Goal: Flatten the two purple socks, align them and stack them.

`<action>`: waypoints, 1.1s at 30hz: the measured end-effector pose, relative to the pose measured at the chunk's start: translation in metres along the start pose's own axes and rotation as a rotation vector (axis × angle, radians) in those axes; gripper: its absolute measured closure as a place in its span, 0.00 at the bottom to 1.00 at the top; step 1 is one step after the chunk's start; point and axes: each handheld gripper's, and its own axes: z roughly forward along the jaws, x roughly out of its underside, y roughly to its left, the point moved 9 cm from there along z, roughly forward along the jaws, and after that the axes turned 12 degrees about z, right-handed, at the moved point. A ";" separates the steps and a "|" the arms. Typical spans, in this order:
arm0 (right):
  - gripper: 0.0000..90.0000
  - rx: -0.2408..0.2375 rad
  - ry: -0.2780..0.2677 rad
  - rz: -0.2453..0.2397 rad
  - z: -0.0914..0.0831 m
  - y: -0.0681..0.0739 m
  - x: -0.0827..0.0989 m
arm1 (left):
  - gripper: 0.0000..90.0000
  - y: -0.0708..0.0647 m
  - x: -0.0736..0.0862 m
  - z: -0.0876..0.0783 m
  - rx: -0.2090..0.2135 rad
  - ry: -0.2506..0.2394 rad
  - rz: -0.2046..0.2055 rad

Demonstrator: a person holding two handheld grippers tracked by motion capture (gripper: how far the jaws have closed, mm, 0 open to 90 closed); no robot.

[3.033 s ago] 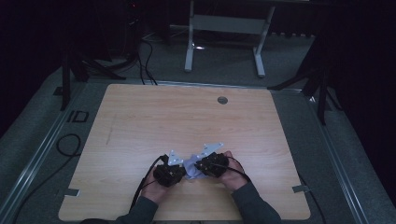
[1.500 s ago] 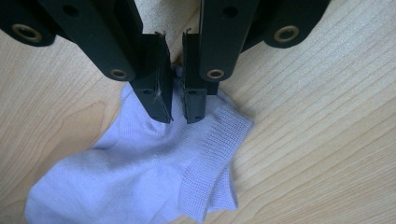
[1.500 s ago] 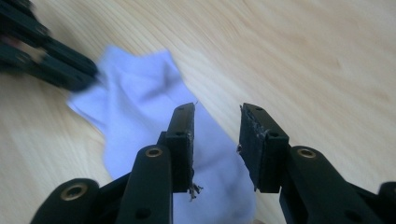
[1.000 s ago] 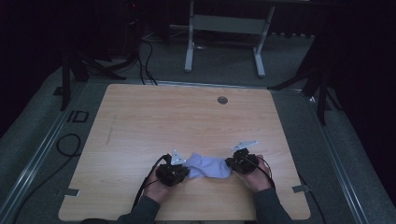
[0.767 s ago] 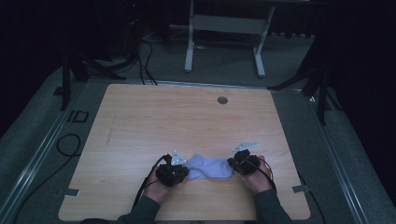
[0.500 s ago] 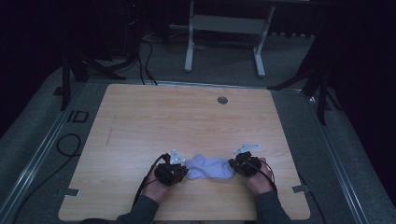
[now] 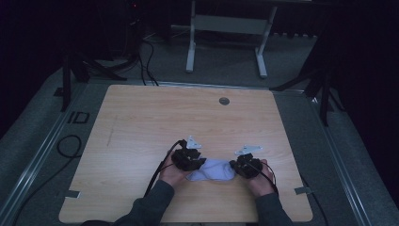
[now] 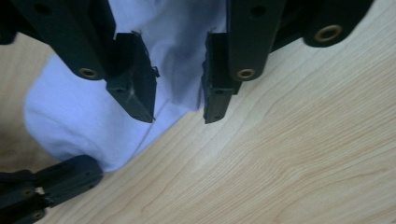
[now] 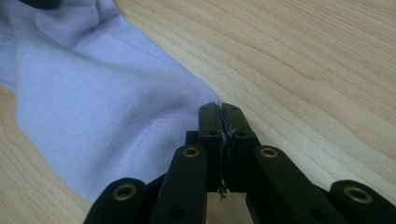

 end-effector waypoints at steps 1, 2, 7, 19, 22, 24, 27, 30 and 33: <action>0.98 0.000 0.000 0.000 0.000 0.000 0.000 | 0.68 0.000 0.000 0.000 0.000 0.000 0.000; 0.98 0.000 0.000 0.001 0.000 0.000 0.000 | 0.68 0.001 0.000 0.003 0.004 0.011 -0.004; 0.98 0.001 -0.002 0.006 0.000 0.000 0.000 | 0.91 0.003 0.000 0.006 -0.014 0.026 0.011; 0.97 -0.002 -0.006 0.013 0.000 0.000 0.001 | 0.96 0.017 0.007 -0.005 -0.057 0.014 -0.032; 0.97 -0.002 -0.006 0.011 0.000 -0.001 0.001 | 0.96 0.022 0.010 -0.007 -0.068 0.011 -0.053; 0.97 -0.002 -0.007 0.010 0.000 -0.001 0.001 | 0.96 0.024 0.013 -0.007 -0.069 0.012 -0.062; 0.96 -0.002 -0.007 0.012 0.000 -0.001 0.001 | 0.88 0.023 0.013 -0.007 -0.069 0.013 -0.050; 0.94 0.000 -0.007 0.018 0.000 -0.001 0.001 | 0.81 0.023 0.012 -0.009 -0.068 0.003 -0.053; 0.90 0.004 -0.010 0.019 -0.001 -0.003 0.000 | 0.76 0.026 0.012 -0.016 -0.074 -0.018 -0.069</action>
